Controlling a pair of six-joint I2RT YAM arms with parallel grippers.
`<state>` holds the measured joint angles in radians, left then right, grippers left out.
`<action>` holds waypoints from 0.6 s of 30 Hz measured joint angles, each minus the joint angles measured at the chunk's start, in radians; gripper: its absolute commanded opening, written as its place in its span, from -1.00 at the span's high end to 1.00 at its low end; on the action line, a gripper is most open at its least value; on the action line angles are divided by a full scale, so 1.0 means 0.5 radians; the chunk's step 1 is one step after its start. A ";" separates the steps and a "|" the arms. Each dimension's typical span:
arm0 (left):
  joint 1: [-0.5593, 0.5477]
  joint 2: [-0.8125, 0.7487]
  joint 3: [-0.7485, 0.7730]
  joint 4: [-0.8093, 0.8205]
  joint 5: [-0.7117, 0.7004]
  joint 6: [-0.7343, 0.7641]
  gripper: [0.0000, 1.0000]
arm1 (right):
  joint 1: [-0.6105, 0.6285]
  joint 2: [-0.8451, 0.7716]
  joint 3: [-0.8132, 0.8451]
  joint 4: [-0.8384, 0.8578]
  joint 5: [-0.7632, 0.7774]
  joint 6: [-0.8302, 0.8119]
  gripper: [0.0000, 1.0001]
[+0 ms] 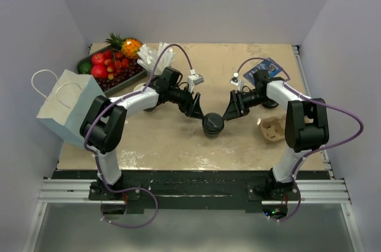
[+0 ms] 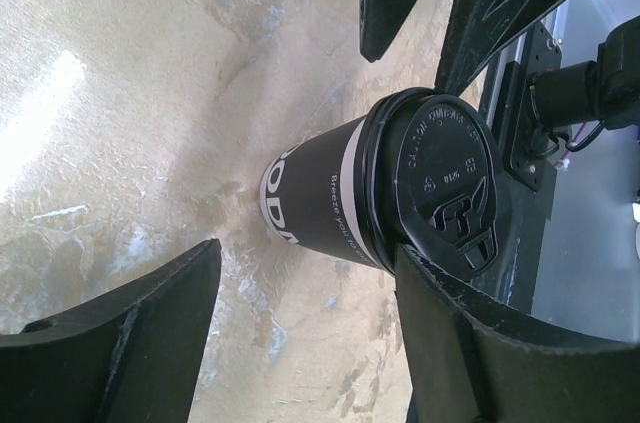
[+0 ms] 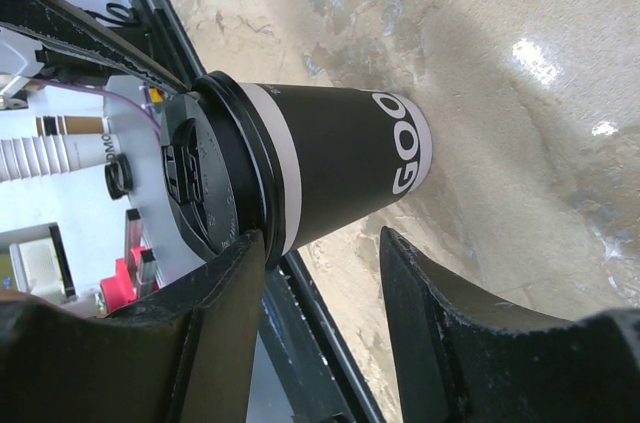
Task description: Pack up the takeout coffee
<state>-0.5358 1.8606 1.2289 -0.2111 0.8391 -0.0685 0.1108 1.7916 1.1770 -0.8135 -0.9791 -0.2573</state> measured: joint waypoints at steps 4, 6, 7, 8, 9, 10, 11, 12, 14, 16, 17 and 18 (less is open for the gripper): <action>-0.003 0.000 0.000 0.001 -0.010 0.000 -0.45 | 0.001 -0.002 -0.003 0.000 0.003 0.020 0.02; -0.005 0.000 0.000 0.000 -0.013 0.000 -0.45 | 0.002 -0.006 -0.004 0.000 0.008 0.022 0.02; -0.006 0.000 0.000 0.001 -0.016 0.000 -0.44 | 0.005 -0.011 -0.005 0.002 0.014 0.024 0.02; -0.007 0.000 0.000 0.001 -0.020 0.000 -0.43 | 0.009 -0.018 -0.007 0.003 0.023 0.026 0.02; -0.007 -0.001 0.000 0.001 -0.020 0.000 -0.43 | 0.013 -0.027 -0.007 0.005 0.036 0.027 0.02; -0.008 -0.001 0.000 0.001 -0.020 -0.001 -0.42 | 0.018 -0.035 -0.007 0.009 0.047 0.027 0.02; -0.008 -0.002 0.000 0.001 -0.020 -0.001 -0.42 | 0.020 -0.040 -0.007 0.011 0.052 0.028 0.02; -0.009 -0.005 0.000 0.001 -0.021 0.002 -0.42 | 0.024 -0.047 -0.006 0.013 0.060 0.028 0.01; -0.013 -0.013 0.000 0.000 -0.028 0.009 -0.43 | 0.028 -0.056 -0.001 0.009 0.078 0.028 -0.07; -0.018 -0.027 0.000 -0.002 -0.045 0.023 -0.45 | 0.040 -0.055 0.042 -0.022 0.117 0.019 -0.14; -0.020 -0.032 0.000 -0.002 -0.047 0.028 -0.46 | 0.045 -0.055 0.060 -0.036 0.141 0.011 -0.22; -0.021 -0.038 0.000 -0.002 -0.047 0.040 -0.47 | 0.050 -0.055 0.092 -0.057 0.180 0.001 -0.24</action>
<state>-0.5465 1.8416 1.2289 -0.2123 0.8158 -0.0486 0.1356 1.7641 1.2228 -0.8421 -0.8890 -0.2569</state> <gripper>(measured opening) 0.721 0.559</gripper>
